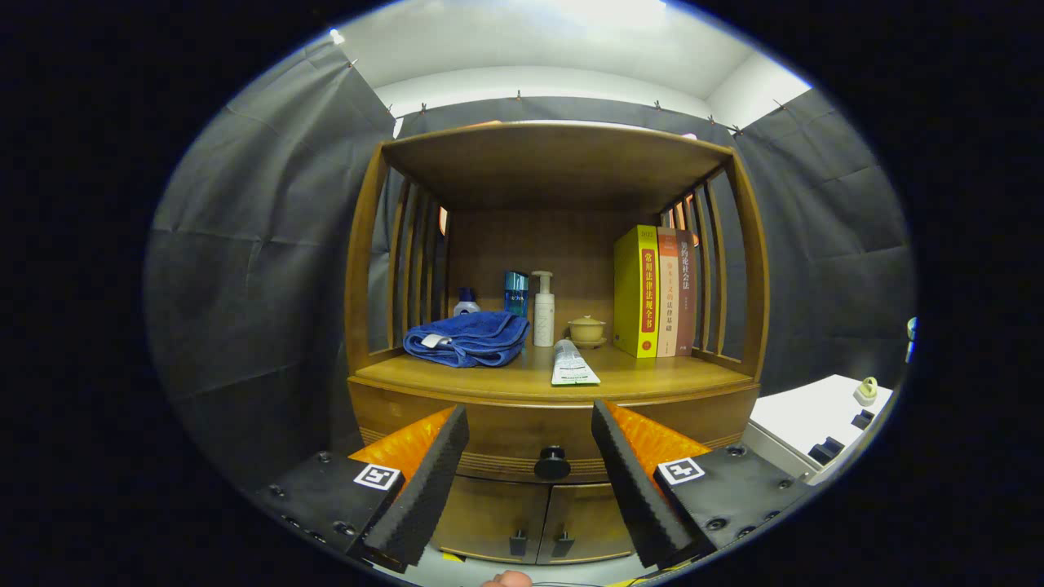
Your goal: Pull open the drawer, take out the items inside it, and place them on the countertop above the cabinet.
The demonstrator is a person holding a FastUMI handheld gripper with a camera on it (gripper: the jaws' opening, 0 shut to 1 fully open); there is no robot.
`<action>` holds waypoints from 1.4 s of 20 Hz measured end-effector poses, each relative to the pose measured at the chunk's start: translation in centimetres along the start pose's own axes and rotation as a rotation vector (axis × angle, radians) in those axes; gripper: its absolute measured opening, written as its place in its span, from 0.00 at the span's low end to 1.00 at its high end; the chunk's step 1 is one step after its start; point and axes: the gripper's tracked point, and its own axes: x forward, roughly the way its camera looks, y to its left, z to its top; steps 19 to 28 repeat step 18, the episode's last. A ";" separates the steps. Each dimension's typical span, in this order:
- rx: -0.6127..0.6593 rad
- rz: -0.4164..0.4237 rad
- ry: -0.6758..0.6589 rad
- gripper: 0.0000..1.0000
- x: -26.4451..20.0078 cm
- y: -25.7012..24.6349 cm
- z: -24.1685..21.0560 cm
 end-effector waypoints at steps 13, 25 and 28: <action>-0.020 -0.023 -0.075 0.99 -11.4 0.2 7.2; -0.003 -0.023 -0.072 0.99 -11.0 0.1 6.6; -0.003 -0.023 -0.072 0.99 -11.0 0.1 6.6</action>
